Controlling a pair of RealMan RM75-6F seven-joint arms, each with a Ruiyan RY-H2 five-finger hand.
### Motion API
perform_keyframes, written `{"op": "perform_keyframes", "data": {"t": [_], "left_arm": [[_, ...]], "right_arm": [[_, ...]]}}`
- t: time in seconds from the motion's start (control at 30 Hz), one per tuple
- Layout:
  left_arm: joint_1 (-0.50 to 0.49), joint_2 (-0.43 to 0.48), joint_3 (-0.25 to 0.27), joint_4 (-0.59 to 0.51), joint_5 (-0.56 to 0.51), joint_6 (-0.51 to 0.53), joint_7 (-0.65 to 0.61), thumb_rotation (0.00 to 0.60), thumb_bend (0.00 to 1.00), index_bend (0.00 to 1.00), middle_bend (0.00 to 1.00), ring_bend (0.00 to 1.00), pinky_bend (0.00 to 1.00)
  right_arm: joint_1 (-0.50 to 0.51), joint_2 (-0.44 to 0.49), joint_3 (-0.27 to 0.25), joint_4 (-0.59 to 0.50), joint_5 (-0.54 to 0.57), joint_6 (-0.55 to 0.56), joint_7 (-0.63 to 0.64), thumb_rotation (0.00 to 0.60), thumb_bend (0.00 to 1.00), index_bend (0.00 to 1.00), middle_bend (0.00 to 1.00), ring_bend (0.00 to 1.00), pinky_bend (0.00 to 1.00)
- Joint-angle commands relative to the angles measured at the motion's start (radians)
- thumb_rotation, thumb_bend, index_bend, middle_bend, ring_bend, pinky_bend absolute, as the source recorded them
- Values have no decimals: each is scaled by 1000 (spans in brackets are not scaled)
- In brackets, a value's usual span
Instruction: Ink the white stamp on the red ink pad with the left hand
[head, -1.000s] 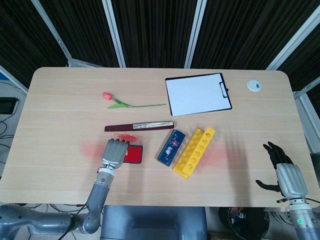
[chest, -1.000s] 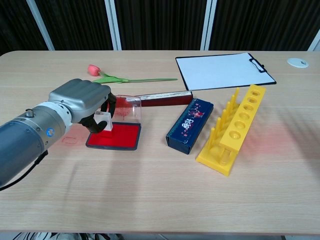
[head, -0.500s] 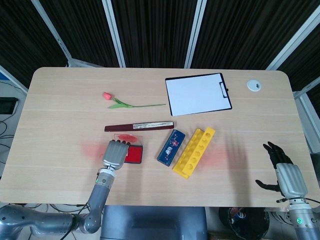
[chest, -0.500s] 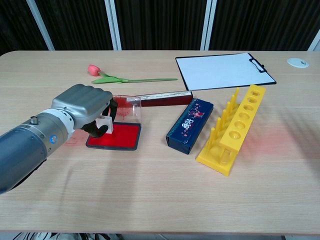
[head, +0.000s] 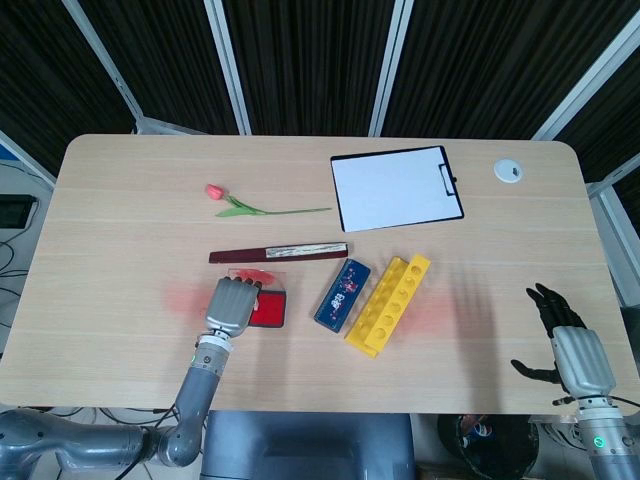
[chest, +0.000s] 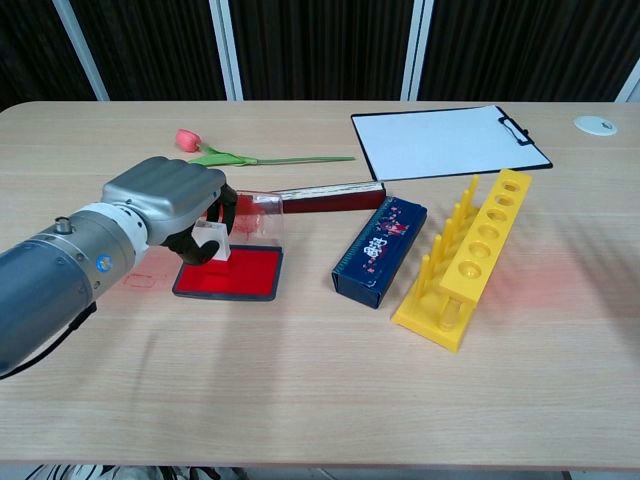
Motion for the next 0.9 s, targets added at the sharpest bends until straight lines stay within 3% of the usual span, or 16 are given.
{"op": "perform_keyframes", "data": {"t": [0.03,0.53,0.9], "left_arm": [[0,2,2,0,0,-1,3,600,467,587,559,469,549],[19,-21,48,60,29,-14,-19,600,467,588,560,469,549],[33,-13,52,64,76,-6,-59,600,467,588,559,469,549]], "right_arm": [[0,0,0,0,0,0,0,600,130,0,0,0,194],[1,1,1,0,3,-3,5,600,131,0,0,0,194],[0,1,1,-2,3,-2,8,600,130,0,0,0,194]]}}
